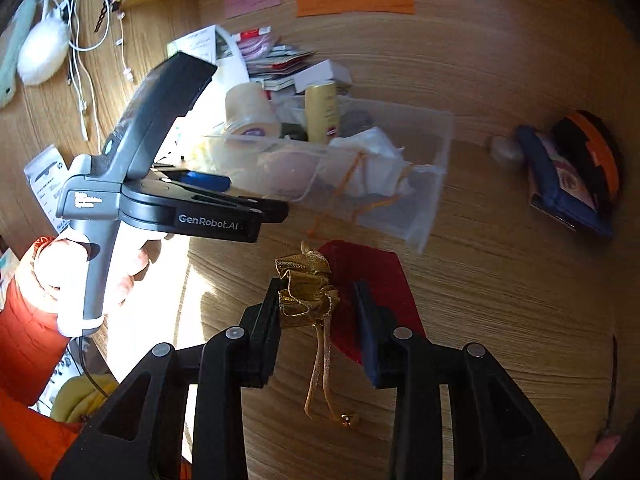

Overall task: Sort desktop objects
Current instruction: 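Grasp the small seashell with left tool while right tool lifts red pouch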

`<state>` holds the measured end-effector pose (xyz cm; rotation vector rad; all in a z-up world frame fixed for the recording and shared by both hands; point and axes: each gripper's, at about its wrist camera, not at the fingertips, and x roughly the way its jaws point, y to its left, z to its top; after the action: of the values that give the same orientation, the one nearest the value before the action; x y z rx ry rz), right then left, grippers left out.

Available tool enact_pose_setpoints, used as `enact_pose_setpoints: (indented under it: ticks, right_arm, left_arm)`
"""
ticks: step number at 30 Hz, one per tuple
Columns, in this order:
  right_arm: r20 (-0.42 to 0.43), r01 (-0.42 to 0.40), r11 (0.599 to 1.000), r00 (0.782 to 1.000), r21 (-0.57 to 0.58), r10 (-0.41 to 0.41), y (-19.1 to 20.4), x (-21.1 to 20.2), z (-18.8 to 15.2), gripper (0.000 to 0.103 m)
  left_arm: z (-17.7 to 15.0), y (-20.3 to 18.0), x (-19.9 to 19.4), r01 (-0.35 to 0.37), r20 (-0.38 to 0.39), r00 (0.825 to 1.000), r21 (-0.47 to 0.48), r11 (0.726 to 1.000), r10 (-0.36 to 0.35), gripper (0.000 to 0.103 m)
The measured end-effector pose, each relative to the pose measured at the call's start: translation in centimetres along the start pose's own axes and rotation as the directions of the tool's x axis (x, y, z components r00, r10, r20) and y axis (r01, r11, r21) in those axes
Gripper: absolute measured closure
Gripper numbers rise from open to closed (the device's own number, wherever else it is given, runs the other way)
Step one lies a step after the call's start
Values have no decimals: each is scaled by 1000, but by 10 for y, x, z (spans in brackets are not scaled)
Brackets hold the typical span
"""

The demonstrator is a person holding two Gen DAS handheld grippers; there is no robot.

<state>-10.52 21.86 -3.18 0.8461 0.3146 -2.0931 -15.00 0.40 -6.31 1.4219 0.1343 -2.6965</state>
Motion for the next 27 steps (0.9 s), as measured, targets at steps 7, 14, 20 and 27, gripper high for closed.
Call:
enact_pose_setpoints:
  ticks: [7,14,20,27]
  right_arm:
    - [21,-20,1000,1000,15,20,-7,1,7,72]
    - [22,-34,999,999,17,33,-9,4,4,72]
    - [14,-41,999,999,24,41,-11,6,3,72]
    - [38,-26,1000,999,17,25,-10,-2,10,72]
  left_arm:
    - [4,-6,7,-26,4,1000,-11,1000,27,45]
    - [2,-11,7,-41,21,999,11,999,41,54]
    - [1,-17,5,-28,31,999,52,998,27,73]
    - [-8,-20,-4,-8,53,999,75,997,4,81]
